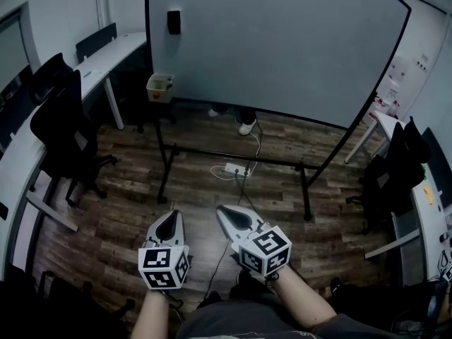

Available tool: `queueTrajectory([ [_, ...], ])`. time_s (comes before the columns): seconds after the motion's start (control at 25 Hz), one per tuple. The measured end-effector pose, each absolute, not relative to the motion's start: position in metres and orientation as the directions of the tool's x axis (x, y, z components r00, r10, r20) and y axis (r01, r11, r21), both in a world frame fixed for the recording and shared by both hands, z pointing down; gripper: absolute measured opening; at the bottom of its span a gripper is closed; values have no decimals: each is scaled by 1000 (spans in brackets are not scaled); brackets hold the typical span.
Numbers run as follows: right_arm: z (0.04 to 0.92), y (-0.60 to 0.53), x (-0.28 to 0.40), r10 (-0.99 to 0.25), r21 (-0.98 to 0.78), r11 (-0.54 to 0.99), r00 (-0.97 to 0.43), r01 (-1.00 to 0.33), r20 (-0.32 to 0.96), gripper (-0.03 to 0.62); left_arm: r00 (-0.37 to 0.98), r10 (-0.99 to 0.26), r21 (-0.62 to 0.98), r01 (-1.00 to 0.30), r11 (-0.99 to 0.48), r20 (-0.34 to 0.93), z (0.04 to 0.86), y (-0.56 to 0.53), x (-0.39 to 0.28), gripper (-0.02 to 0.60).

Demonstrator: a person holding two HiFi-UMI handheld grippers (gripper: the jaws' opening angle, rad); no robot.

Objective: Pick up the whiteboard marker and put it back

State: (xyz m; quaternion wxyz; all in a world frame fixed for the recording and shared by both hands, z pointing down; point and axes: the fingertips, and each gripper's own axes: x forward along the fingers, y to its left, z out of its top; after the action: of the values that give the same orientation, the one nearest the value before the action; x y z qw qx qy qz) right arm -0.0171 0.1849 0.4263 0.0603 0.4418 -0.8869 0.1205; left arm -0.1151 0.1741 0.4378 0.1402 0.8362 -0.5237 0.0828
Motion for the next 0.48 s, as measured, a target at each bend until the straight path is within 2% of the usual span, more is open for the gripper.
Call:
queueTrajectory([
  [0.48, 445, 111, 5, -747, -190, 601, -630, -776, 211, 24, 375, -877, 114, -927, -357, 301, 446, 116, -107, 14],
])
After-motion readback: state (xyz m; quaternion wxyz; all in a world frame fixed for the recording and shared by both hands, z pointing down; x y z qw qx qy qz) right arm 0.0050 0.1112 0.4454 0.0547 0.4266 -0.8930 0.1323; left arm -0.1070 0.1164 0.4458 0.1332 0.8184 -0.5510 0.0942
